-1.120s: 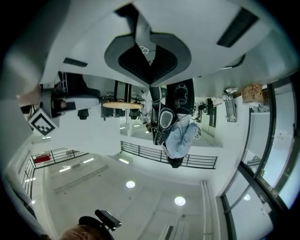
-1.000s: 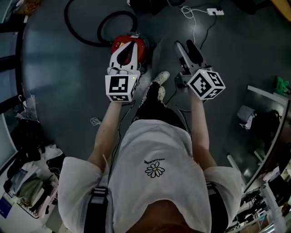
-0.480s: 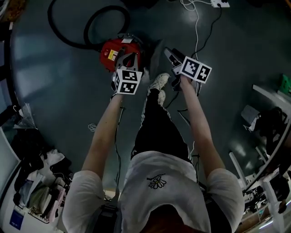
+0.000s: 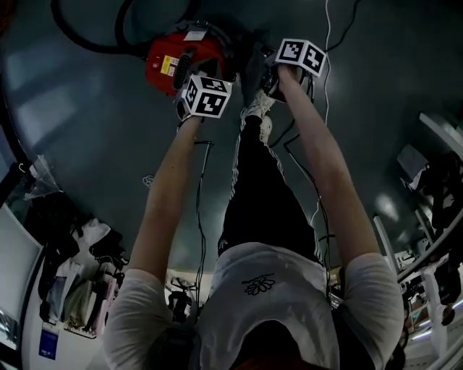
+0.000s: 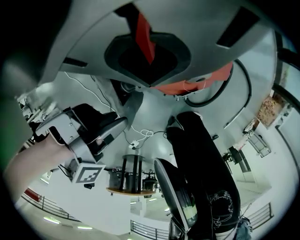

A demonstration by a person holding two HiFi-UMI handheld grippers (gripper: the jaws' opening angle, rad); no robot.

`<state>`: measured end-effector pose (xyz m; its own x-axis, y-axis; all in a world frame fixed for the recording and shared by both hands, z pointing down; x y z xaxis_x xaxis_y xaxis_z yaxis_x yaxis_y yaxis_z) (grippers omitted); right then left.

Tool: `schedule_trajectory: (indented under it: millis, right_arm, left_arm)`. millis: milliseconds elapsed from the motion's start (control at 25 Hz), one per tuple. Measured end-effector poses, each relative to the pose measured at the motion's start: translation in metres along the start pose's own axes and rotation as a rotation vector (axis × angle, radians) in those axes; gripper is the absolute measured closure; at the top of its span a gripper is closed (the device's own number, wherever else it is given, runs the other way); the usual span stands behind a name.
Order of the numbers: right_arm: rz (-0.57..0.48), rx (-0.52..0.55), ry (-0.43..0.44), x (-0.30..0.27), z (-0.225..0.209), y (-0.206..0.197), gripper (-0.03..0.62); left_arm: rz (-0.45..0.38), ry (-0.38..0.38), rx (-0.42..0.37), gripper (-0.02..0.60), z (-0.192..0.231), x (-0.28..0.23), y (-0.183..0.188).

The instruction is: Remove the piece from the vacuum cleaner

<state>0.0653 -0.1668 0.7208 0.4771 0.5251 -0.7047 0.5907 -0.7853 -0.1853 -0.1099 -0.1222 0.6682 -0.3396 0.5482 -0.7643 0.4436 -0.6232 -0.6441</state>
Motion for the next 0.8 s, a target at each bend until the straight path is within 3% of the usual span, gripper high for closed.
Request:
schedule_trajectory:
  millis: [120,240,280,400,560,800]
  right_arm:
    - [0.049,0.092,-0.035,-0.015,-0.003,-0.003,0.343]
    - [0.074,0.165,-0.052,-0.017,0.0,-0.005,0.533]
    - [0.08,0.177,-0.058,-0.017,0.0,-0.007,0.548]
    - [0.109,0.203,-0.072,-0.016,-0.01,-0.008,0.553]
    - [0.148,0.306,-0.1,-0.007,-0.029,-0.01,0.554]
    - [0.12,0.293,-0.063,0.004,-0.042,-0.023,0.556]
  left_arm:
    - [0.028,-0.02,0.029,0.58,-0.002,-0.005,-0.006]
    - [0.038,-0.035,0.035,0.58,-0.002,-0.005,-0.006]
    - [0.048,-0.046,0.02,0.58,-0.002,-0.005,-0.005]
    - [0.087,-0.069,-0.04,0.58,-0.003,-0.007,-0.004]
    - [0.113,-0.067,-0.039,0.58,-0.002,-0.009,-0.003]
    - [0.131,-0.072,-0.067,0.58,-0.002,-0.011,-0.001]
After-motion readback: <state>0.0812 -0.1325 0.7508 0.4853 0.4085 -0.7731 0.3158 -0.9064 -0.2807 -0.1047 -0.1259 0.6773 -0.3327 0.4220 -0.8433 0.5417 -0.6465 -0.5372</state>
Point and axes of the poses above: the fingertips, and each gripper's own axes: x backward along the fingers, z to its left, y out of its top, the point moved 6 cm from there along x, backward along the fingers, and after that the axes turned 13 degrees about -z, right-handed, at the moved point
